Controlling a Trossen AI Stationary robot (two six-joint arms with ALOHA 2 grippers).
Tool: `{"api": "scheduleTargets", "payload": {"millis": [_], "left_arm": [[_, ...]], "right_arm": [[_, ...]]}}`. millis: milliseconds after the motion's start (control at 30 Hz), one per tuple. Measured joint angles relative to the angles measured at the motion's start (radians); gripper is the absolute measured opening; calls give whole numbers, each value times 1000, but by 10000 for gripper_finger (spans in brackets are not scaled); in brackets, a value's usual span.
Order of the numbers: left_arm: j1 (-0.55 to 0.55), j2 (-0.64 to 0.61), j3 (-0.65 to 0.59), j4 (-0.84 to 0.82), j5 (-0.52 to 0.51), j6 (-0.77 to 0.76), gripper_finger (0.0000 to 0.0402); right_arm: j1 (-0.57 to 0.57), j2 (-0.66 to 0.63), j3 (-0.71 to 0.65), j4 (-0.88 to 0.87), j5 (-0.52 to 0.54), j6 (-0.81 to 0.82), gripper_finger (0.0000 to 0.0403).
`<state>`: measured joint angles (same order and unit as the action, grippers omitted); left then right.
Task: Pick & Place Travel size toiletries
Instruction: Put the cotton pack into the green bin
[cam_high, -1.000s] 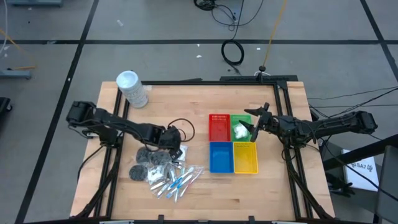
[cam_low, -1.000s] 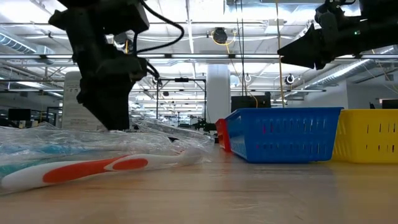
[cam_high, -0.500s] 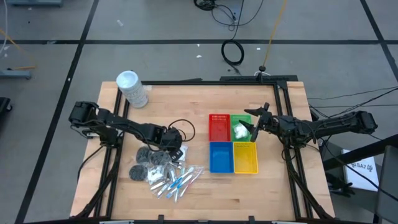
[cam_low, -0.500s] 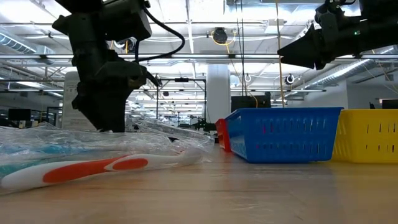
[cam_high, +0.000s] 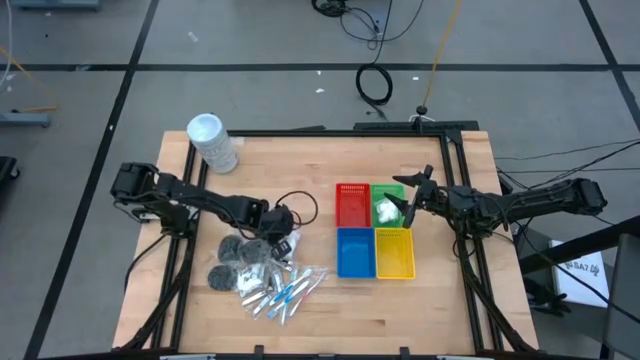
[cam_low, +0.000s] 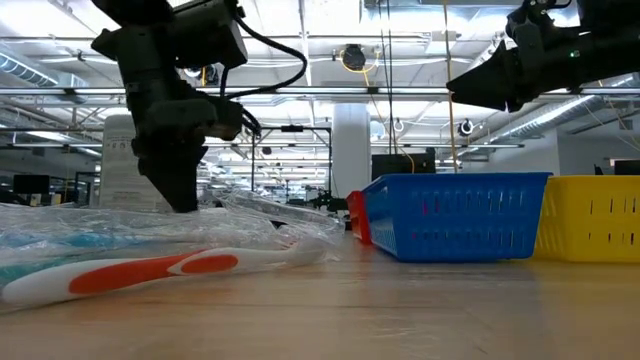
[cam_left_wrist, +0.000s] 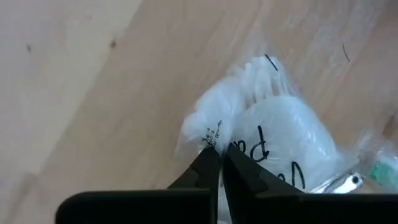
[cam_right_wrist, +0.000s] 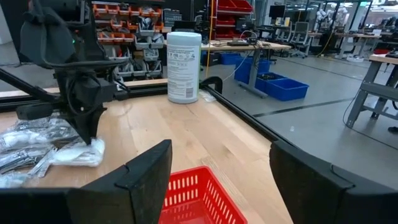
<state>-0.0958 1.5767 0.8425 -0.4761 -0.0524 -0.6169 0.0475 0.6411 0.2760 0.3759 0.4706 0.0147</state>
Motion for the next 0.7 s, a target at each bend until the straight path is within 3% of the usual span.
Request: {"api": "scheduleTargets", "payload": {"millis": [100, 267, 567, 700], "left_arm": [[11, -17, 0, 12, -33, 58, 3], [16, -76, 28, 8, -189, 187, 2], [19, -219, 31, 177, -638, 517, 3], [53, -225, 2, 354, -627, 689, 2]], "right_arm": [[0, 0, 0, -7, 0, 2, 256], [0, 1, 0, -9, 0, 5, 256], [-2, 13, 0, -16, 0, 0, 256], [-2, 24, 0, -13, 0, -4, 256]]}}
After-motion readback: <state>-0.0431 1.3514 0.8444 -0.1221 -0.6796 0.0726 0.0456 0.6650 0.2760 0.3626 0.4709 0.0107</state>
